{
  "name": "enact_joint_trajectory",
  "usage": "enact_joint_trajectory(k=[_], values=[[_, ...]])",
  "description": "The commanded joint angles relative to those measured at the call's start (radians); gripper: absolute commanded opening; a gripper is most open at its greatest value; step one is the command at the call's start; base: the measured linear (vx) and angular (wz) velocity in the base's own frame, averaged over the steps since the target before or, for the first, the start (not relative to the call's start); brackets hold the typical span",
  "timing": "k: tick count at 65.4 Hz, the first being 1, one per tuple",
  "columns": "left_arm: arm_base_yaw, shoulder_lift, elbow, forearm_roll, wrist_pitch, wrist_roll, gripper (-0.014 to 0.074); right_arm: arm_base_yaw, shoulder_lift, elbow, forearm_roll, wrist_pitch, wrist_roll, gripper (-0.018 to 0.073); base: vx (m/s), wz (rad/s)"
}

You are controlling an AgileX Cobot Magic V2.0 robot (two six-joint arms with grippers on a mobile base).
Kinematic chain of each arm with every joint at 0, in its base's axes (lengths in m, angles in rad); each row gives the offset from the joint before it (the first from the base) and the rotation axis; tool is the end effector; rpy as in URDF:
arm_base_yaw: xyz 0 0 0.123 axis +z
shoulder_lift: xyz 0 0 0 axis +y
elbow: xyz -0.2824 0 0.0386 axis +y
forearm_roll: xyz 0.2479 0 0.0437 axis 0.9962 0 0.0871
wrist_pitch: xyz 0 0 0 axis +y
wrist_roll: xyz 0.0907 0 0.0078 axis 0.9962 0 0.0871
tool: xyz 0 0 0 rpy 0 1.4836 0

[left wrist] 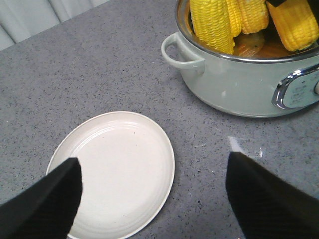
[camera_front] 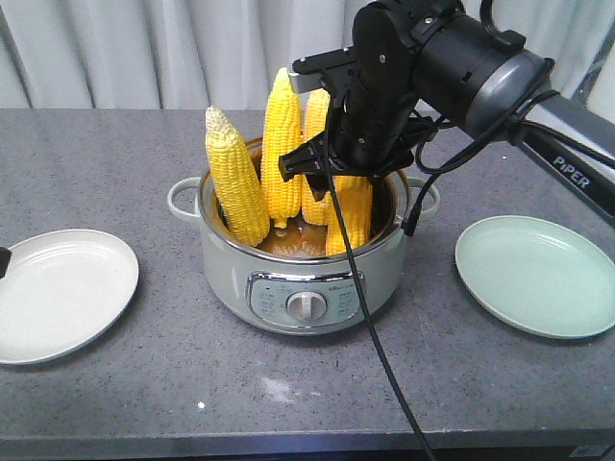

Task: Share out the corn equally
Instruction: 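Reach the right gripper into the pot and grasp the nearest corn cob, then lift the corn cob out and lower it onto the pale green plate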

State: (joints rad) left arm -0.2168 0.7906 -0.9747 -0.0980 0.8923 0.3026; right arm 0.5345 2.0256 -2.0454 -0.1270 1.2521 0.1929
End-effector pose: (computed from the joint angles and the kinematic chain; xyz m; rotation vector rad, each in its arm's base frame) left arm 0.1336 -0.0365 0.3865 0.5383 2.1210 -0.0698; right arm 0.3869 0.2163 0.3261 -0.4770 2.6562 0.0443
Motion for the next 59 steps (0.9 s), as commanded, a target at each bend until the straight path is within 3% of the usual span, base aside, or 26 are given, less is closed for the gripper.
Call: enact_joint_trajectory(k=[1,33,50,59], values=[[-0.007,0.0,-0.033,-0.013,-0.059,-0.003,0.0575,-0.001,-0.042,-0.036,-0.053,0.035,0.029,0.0498,0.0,0.0],[-0.007,0.0,-0.033,-0.013,-0.058,-0.003,0.0575,-0.001,0.008,-0.036,-0.068,0.035,0.059,0.0475,0.0,0.0],[-0.007,0.0,-0.033,-0.013,-0.056,-0.003,0.0575,-0.001,-0.024,-0.036,-0.074,0.035,0.041,0.0217,0.0,0.0],[-0.007,0.0,-0.033,-0.013,-0.056,-0.003,0.0575,-0.001,-0.082,-0.036,-0.085,0.035,0.037,0.0146,0.0,0.0]])
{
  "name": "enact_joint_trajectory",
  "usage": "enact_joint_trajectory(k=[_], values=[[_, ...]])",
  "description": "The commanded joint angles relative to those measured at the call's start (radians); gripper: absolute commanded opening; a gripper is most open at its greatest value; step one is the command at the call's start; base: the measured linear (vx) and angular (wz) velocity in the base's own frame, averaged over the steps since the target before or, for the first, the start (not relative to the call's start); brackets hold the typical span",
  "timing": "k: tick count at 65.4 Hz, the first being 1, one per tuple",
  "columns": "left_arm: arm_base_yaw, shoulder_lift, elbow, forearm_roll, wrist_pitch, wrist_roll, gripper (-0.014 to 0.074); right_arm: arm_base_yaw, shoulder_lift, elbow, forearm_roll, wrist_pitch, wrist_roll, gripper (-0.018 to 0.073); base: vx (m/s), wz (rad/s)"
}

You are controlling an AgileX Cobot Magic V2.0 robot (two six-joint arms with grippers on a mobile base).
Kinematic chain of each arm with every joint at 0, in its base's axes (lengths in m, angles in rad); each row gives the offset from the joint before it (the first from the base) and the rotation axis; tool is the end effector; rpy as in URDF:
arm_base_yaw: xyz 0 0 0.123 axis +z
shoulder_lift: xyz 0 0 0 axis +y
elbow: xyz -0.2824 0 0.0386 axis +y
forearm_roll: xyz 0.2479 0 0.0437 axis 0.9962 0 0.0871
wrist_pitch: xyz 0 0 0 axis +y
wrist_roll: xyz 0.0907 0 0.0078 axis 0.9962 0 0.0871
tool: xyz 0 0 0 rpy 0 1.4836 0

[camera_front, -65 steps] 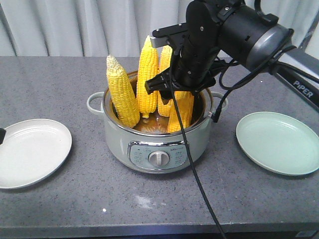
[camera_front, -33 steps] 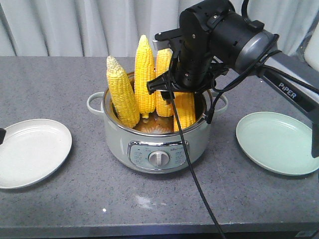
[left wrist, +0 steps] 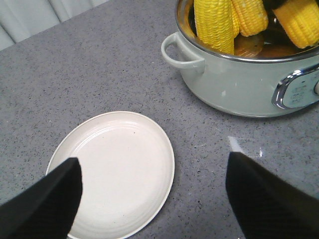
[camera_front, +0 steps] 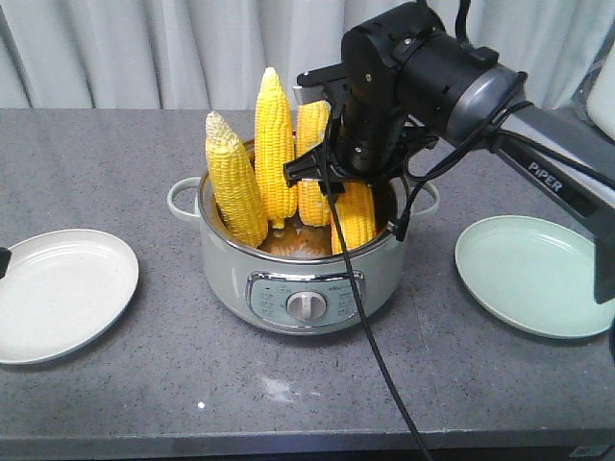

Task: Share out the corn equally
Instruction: 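Lift the corn cob out and lower it onto the pale green plate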

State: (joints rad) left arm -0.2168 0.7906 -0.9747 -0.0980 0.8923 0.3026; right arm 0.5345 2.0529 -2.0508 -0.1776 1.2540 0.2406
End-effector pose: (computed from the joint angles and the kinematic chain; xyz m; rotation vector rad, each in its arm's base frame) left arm 0.1336 -0.0365 0.3865 0.5383 2.1210 -0.0698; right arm 0.3937 0.2153 0.3160 -0.4239 2.6699 -0.0178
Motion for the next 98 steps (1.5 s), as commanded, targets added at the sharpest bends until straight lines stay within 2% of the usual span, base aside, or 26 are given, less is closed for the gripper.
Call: enact_joint_trajectory(k=[1,11,20,31,39,49,58,71,76,82,98], values=[[-0.007,0.0,-0.033,-0.013,-0.056,-0.003,0.0575,-0.001,-0.116,-0.031,-0.037,0.033,-0.011,0.0146,0.0,0.0],[-0.007,0.0,-0.033,-0.013,-0.056,-0.003,0.0575,-0.001,-0.206,-0.031,-0.068,0.015,-0.023,0.015,0.0,0.0],[-0.007,0.0,-0.033,-0.012,-0.056,-0.003,0.0575,-0.001,-0.295,-0.026,-0.143,0.033,-0.032,0.0153,0.0,0.0],[-0.007,-0.001,-0.033,-0.012,-0.056,-0.003,0.0575,-0.009,-0.44,0.128,-0.212,-0.032,-0.009,0.0153,0.0,0.0],[-0.007,-0.001,-0.033,-0.012,-0.056,-0.003,0.0575,-0.06,-0.561,0.281,-0.245,-0.108,0.026,0.0154,0.0,0.0],[-0.007,-0.001,-0.033,-0.013,-0.061,-0.003,0.0575,-0.188,-0.641,0.4,-0.244,-0.078,0.006,0.0155,0.0,0.0],[-0.007,-0.001,-0.033,-0.013,-0.062,-0.003,0.0575,-0.321,-0.639,0.449,-0.177,-0.048,-0.067,0.0157,0.0,0.0],[-0.007,-0.001,-0.033,-0.013,-0.06,-0.003,0.0575,-0.501,-0.56,0.451,0.054,-0.026,-0.255,0.0157,0.0,0.0],[-0.007,-0.001,-0.033,-0.013,-0.06,-0.003,0.0575,-0.547,-0.516,0.451,0.123,-0.014,-0.292,0.0157,0.0,0.0],[-0.007,-0.001,-0.033,-0.013,-0.06,-0.003,0.0575,-0.578,-0.461,0.451,0.178,0.0,-0.311,0.0157,0.0,0.0],[-0.007,-0.001,-0.033,-0.013,-0.06,-0.003,0.0575,-0.577,-0.34,0.451,0.178,-0.027,-0.334,0.016,0.0,0.0]])
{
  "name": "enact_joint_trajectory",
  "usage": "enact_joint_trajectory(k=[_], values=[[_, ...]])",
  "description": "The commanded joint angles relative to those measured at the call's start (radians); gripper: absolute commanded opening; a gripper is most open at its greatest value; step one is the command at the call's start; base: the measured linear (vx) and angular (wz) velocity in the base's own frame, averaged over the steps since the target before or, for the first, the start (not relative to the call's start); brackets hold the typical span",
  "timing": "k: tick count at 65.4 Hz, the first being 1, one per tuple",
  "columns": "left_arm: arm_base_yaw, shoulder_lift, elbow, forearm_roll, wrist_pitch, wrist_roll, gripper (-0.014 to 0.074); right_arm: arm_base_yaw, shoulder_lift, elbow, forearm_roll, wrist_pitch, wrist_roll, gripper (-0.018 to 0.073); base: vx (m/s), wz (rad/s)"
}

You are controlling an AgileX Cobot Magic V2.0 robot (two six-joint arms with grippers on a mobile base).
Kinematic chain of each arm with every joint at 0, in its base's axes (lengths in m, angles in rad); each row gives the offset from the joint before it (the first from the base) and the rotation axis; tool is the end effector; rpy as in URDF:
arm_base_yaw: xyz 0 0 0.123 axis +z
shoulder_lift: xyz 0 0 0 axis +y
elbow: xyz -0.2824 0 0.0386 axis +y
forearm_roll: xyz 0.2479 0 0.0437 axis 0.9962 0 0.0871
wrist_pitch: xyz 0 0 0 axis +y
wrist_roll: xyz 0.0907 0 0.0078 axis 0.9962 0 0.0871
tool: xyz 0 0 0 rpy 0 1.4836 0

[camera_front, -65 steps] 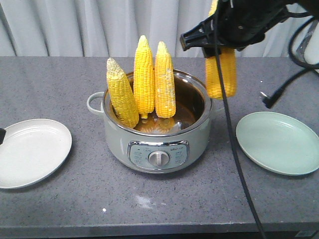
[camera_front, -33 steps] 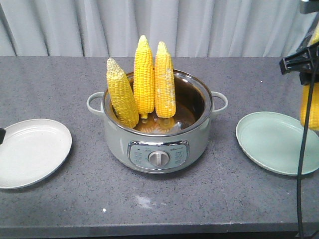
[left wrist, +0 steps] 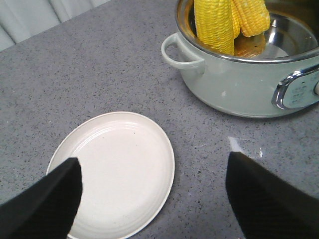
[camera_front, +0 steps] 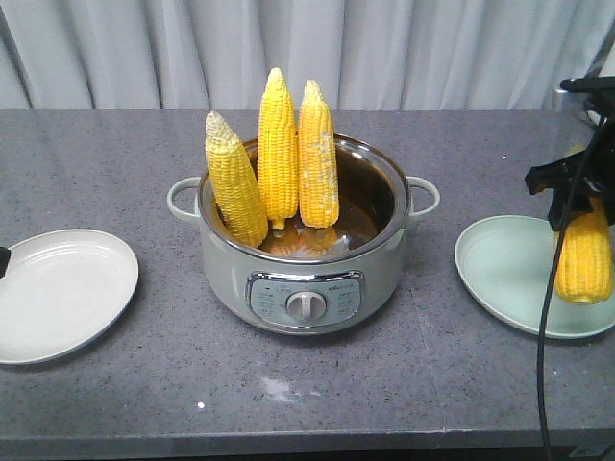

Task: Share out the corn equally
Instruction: 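Lift the corn cob out and lower it onto the pale green plate, then reach the left gripper into the pot and grasp a corn cob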

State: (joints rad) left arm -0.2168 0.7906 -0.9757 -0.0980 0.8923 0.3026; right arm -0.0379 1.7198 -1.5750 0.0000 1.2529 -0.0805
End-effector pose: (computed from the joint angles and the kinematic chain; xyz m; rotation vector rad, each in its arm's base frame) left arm 0.1336 -0.0365 0.3868 0.5381 2.1200 -0.0698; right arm 0.3548 -0.0135 0.3160 -0.0614 2.8810 -0.0223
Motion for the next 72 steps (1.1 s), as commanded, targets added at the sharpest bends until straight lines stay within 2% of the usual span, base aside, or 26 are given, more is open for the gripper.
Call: enact_joint_trajectory(k=[1,19,33,42,59,72], values=[[-0.007,-0.001,-0.032,-0.013,-0.06,-0.003,0.0575,-0.005,-0.001,-0.025,0.0,-0.026,-0.014,0.016,0.0,0.0],[-0.007,-0.001,-0.032,-0.013,-0.06,-0.003,0.0575,-0.005,0.091,-0.025,0.0,-0.024,-0.029,0.0182,0.0,0.0],[-0.007,-0.001,-0.032,-0.013,-0.06,-0.003,0.0575,-0.005,0.128,-0.026,0.005,-0.027,-0.038,0.0239,0.0,0.0],[-0.007,-0.001,-0.032,-0.013,-0.06,-0.003,0.0575,-0.005,0.136,-0.028,0.007,-0.035,-0.038,0.0326,0.0,0.0],[-0.007,-0.001,-0.032,-0.013,-0.061,-0.003,0.0575,-0.005,0.104,-0.028,0.0,-0.041,-0.037,0.0549,0.0,0.0],[-0.007,-0.001,-0.032,-0.036,-0.062,-0.005,0.0575,0.0,0.005,-0.028,0.023,-0.038,-0.026,0.0592,0.0,0.0]])
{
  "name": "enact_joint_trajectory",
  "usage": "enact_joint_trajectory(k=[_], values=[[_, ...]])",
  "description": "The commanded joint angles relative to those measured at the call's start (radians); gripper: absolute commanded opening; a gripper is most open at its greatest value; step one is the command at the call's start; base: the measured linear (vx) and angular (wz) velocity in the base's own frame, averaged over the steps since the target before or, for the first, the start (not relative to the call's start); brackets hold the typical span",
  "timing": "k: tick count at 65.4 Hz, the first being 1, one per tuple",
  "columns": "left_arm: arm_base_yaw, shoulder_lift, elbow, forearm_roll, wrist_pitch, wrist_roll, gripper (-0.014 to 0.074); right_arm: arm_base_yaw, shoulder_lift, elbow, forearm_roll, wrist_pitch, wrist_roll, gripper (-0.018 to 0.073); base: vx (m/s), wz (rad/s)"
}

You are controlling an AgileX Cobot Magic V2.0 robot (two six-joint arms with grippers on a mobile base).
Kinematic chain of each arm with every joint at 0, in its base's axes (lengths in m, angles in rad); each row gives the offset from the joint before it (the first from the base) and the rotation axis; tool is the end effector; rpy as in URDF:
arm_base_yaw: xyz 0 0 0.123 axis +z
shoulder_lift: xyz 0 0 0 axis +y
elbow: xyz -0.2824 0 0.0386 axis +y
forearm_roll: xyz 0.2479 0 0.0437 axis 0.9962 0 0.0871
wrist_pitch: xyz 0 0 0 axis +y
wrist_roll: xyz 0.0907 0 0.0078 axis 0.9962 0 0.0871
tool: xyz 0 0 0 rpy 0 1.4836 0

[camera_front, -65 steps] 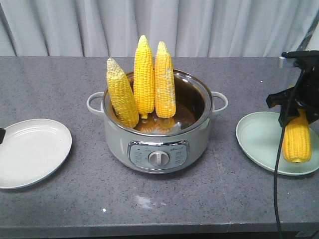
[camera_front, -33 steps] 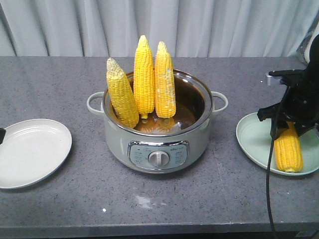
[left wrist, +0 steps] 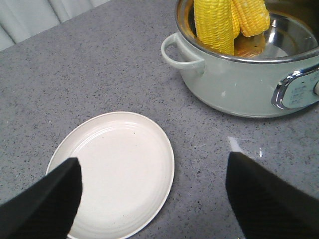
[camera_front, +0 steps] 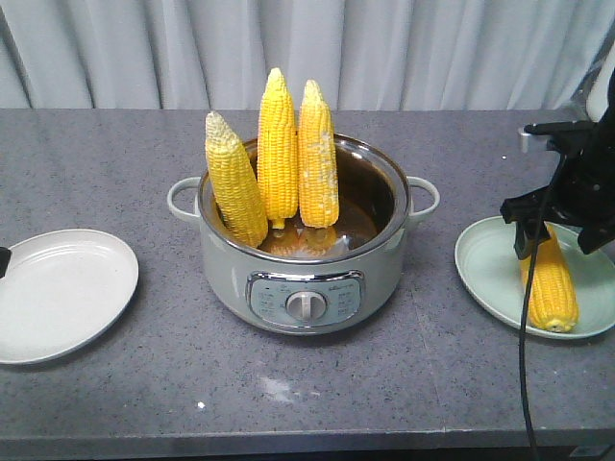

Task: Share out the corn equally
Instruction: 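Reach the left gripper into the pot and grasp a corn cob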

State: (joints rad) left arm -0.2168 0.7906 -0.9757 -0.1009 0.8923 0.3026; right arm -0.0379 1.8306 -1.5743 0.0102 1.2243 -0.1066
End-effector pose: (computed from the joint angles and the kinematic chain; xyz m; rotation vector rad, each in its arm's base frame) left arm 0.1336 -0.0367 0.3868 0.5374 2.1200 -0.0732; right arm 0.3764 -0.0134 0.2758 -0.0979 2.9623 -0.0044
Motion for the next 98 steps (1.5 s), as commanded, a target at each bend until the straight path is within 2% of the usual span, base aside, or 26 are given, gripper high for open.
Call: enact_joint_trajectory(k=[1,10,19,31,38,46,51,59,63,76,89,95,98], values=[[-0.007,-0.001,-0.032,-0.041,-0.063,-0.005,0.0575,0.002,-0.117,-0.029,0.021,-0.008,-0.001,0.0591,0.0,0.0],[-0.007,0.011,-0.032,-0.093,-0.072,0.009,0.0575,0.071,-0.248,0.016,0.062,-0.052,-0.039,0.059,0.0,0.0],[-0.007,0.033,-0.032,-0.131,-0.104,0.034,0.0575,0.21,-0.411,0.136,0.016,-0.163,-0.055,0.059,0.0,0.0],[-0.007,0.071,-0.032,-0.195,-0.122,0.077,0.0575,0.345,-0.598,0.301,0.01,-0.303,-0.056,0.059,0.0,0.0],[-0.007,0.111,-0.032,-0.307,-0.157,0.158,0.0575,0.399,-0.691,0.398,0.009,-0.397,-0.056,0.059,0.0,0.0],[-0.007,0.162,-0.032,-0.453,-0.204,0.306,0.0575,0.416,-0.767,0.47,0.034,-0.451,-0.052,0.059,0.0,0.0],[-0.007,0.213,-0.032,-0.587,-0.232,0.418,0.0576,0.416,-0.795,0.484,0.045,-0.453,-0.052,0.059,0.0,0.0],[-0.007,0.303,-0.032,-0.82,-0.283,0.643,0.0578,0.416,-0.814,0.486,0.051,-0.452,-0.059,0.059,0.0,0.0],[-0.007,0.355,-0.032,-0.917,-0.305,0.758,0.0584,0.416,-0.813,0.486,0.051,-0.453,-0.064,0.059,0.0,0.0],[-0.007,0.5,-0.032,-1.191,-0.338,1.032,0.0604,0.416,-0.813,0.486,0.055,-0.453,-0.084,0.059,0.0,0.0],[-0.007,0.595,-0.032,-1.419,-0.398,1.253,0.0604,0.416,-0.813,0.486,0.055,-0.452,-0.087,0.059,0.0,0.0],[-0.007,0.619,-0.038,-1.475,-0.425,1.328,0.0604,0.416,-0.813,0.486,0.055,-0.452,-0.095,0.059,0.0,0.0],[-0.007,0.639,-0.052,-1.478,-0.419,1.35,0.0604,0.416,-0.813,0.486,0.055,-0.452,-0.097,0.059,0.0,0.0]])
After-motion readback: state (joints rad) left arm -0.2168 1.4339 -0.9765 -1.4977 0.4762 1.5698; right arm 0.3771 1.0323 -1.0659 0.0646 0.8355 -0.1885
